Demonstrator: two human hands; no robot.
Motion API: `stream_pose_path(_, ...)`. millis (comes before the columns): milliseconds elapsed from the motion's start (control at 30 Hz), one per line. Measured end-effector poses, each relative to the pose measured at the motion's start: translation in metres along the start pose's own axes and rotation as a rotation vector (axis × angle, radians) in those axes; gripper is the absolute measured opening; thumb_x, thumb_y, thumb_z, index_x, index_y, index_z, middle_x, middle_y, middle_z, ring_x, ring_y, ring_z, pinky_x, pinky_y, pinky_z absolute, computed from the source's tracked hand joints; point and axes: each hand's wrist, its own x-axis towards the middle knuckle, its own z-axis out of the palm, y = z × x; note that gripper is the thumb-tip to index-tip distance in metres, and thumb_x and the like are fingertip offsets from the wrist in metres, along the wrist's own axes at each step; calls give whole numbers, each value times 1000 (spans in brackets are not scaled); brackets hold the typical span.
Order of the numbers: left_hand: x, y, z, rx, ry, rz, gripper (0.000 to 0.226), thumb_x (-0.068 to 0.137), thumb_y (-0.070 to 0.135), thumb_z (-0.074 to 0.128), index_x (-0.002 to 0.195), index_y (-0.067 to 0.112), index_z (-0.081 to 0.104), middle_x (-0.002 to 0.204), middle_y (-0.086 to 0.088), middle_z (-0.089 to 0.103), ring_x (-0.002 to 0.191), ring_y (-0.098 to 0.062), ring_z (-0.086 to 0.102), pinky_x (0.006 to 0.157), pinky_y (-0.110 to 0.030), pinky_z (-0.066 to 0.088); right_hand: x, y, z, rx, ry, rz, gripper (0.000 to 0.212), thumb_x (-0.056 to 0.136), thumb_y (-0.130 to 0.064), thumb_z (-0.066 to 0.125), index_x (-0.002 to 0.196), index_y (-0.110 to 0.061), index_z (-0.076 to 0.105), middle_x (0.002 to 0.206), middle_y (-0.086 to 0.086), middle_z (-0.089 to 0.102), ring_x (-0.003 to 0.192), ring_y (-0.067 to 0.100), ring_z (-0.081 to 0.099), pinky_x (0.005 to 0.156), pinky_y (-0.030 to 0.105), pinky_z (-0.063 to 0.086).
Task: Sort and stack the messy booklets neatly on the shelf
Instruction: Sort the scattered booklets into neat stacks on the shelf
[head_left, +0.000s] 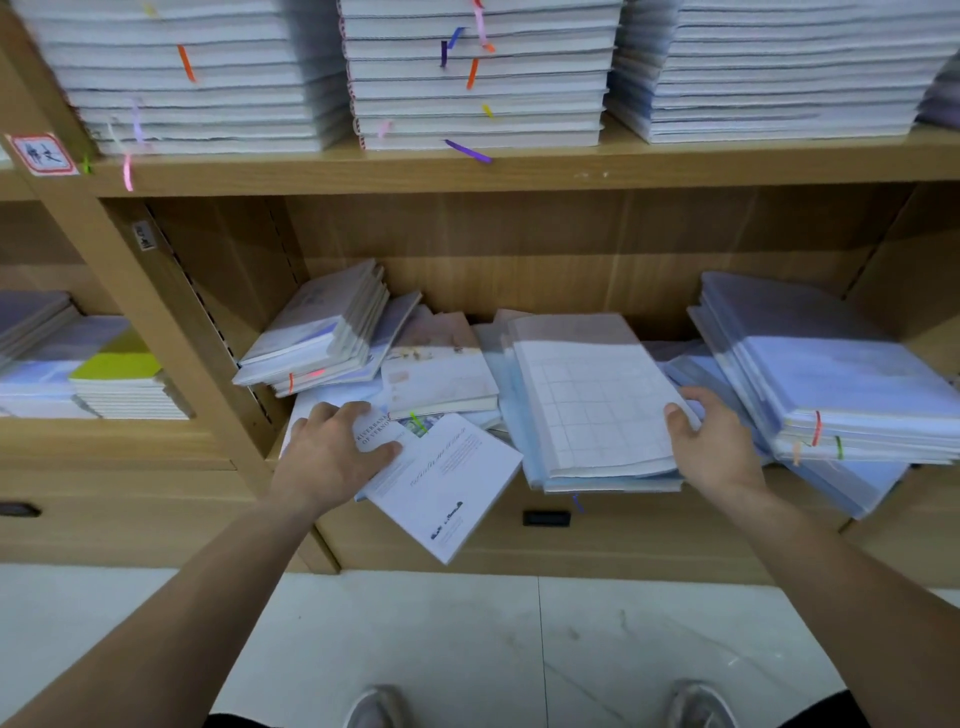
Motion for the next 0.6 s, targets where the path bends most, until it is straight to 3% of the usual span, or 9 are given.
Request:
stream_pose_path(100, 2, 3, 1, 3, 10, 2, 74, 79, 64, 67, 142, 30, 47, 134, -7, 45, 125, -34, 42, 105, -43, 40, 1, 7, 2, -119, -101, 22, 44, 103, -32, 47, 143, -13, 47, 118, 20, 67, 100, 40, 65, 81, 39, 50)
stream_pose_path(167, 2, 4, 0, 4, 6, -2, 75, 79, 64, 68, 142, 29, 47, 133, -8, 46, 124, -35, 43, 104, -44, 42, -1, 7, 7, -264, -167, 8, 45, 104, -36, 42, 142, -12, 45, 119, 21, 66, 105, 42, 62, 85, 42, 49)
stream_pose_path(367, 0, 9, -1, -7, 10, -1, 73, 79, 63, 69, 141, 29, 49, 133, -8, 47, 123, -34, 45, 103, -44, 42, -4, -7, 17, -582, -114, -66, 43, 106, -43, 26, 128, -16, 52, 121, 15, 62, 111, 35, 57, 73, 38, 38)
stream_pose_path(467, -1, 7, -2, -48, 33, -4, 68, 77, 59, 73, 136, 30, 55, 131, -7, 50, 111, -32, 55, 99, -43, 46, -6, -18, 19, -626, -77, -62, 37, 104, -35, 34, 129, -18, 55, 126, 15, 49, 117, 36, 48, 77, 40, 39)
stream_pose_path(600, -1, 8, -6, -81, 77, 12, 59, 79, 49, 77, 130, 25, 60, 127, -6, 53, 95, -21, 59, 89, -32, 48, -10, -44, 22, -596, -86, -288, 40, 99, -34, 44, 135, -23, 57, 132, 10, 51, 120, 34, 45, 93, 42, 42)
